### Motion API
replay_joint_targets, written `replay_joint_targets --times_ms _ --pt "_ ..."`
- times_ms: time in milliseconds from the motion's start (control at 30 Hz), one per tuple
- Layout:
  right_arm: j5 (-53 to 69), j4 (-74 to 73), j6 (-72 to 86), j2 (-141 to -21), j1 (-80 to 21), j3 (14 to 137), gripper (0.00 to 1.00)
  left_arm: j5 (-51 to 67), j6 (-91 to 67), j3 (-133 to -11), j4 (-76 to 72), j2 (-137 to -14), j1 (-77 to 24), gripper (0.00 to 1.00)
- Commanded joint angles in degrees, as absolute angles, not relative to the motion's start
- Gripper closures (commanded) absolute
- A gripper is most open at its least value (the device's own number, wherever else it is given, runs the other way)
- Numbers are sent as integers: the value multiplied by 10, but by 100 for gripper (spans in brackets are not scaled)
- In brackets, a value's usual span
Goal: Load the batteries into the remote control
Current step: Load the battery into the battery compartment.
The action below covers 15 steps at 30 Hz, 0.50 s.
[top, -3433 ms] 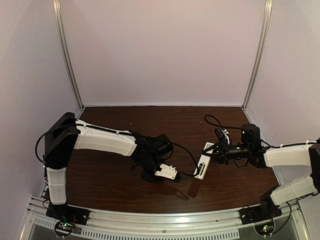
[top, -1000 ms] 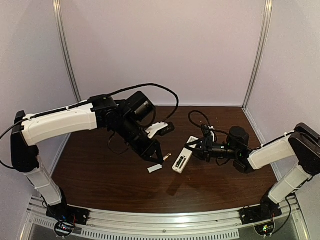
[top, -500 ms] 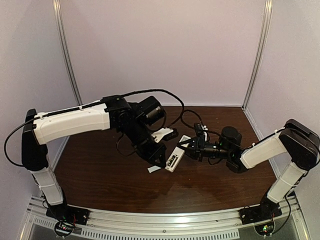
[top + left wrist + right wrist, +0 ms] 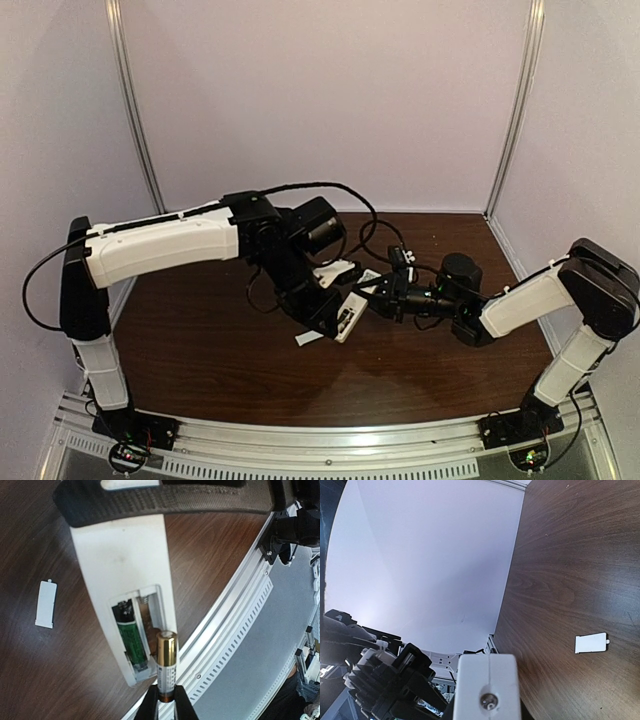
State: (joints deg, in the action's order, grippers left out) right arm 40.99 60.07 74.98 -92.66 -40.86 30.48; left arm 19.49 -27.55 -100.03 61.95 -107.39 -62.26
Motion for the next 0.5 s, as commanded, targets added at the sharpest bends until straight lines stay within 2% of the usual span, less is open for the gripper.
replay_joint_targets --times_ms 0,467 --pt "394 626 748 -912 -416 301 100 187 -293 -1020 641 -1094 -624 100" --pt "375 639 753 -914 -427 289 100 188 -326 -1055 666 -1124 -620 100"
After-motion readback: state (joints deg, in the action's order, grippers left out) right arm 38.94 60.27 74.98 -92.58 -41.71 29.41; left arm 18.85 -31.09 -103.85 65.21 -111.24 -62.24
